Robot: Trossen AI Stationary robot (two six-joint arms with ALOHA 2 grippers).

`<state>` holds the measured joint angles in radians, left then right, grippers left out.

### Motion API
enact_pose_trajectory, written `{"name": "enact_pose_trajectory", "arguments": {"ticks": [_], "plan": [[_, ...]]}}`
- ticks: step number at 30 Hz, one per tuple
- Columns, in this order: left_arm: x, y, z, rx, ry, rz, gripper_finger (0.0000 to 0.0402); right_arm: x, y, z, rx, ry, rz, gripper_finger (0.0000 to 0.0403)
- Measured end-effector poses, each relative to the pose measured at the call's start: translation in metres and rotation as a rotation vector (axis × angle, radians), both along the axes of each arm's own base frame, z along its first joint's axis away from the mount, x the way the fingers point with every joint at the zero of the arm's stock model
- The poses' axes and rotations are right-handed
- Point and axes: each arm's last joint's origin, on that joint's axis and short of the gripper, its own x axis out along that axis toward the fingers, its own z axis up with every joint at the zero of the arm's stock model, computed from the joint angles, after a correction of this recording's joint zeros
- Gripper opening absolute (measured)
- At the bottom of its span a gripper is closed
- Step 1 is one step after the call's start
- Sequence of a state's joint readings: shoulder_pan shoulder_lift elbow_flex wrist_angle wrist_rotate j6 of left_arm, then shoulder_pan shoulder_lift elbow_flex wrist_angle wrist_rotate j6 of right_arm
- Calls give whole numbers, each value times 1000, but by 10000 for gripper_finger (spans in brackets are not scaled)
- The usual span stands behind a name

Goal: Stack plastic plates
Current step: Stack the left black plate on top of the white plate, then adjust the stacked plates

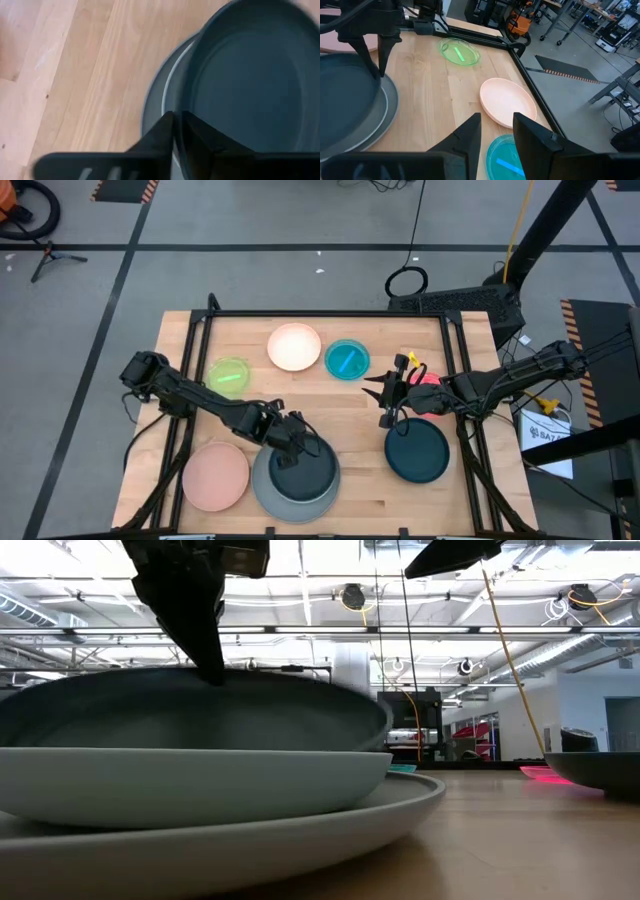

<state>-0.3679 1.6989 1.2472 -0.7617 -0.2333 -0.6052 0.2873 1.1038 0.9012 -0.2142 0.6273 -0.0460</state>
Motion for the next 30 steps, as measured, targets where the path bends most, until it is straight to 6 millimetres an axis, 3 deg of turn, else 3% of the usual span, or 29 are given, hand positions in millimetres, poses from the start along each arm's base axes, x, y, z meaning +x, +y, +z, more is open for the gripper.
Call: {"name": "enact_pose_trajectory", "arguments": {"ticks": [7,11,20,30], "plan": [[2,3,0,-2,-8,12,152,0,0,0,0,0,0,109],[2,3,0,36,-12,-12,188,0,0,0,0,0,0,109],[-4,-9,3,272,-64,-91,195,0,0,0,51,-22,-23,109],[-31,-26,13,554,-36,-188,195,4,1,-2,275,-120,-119,109]]}}
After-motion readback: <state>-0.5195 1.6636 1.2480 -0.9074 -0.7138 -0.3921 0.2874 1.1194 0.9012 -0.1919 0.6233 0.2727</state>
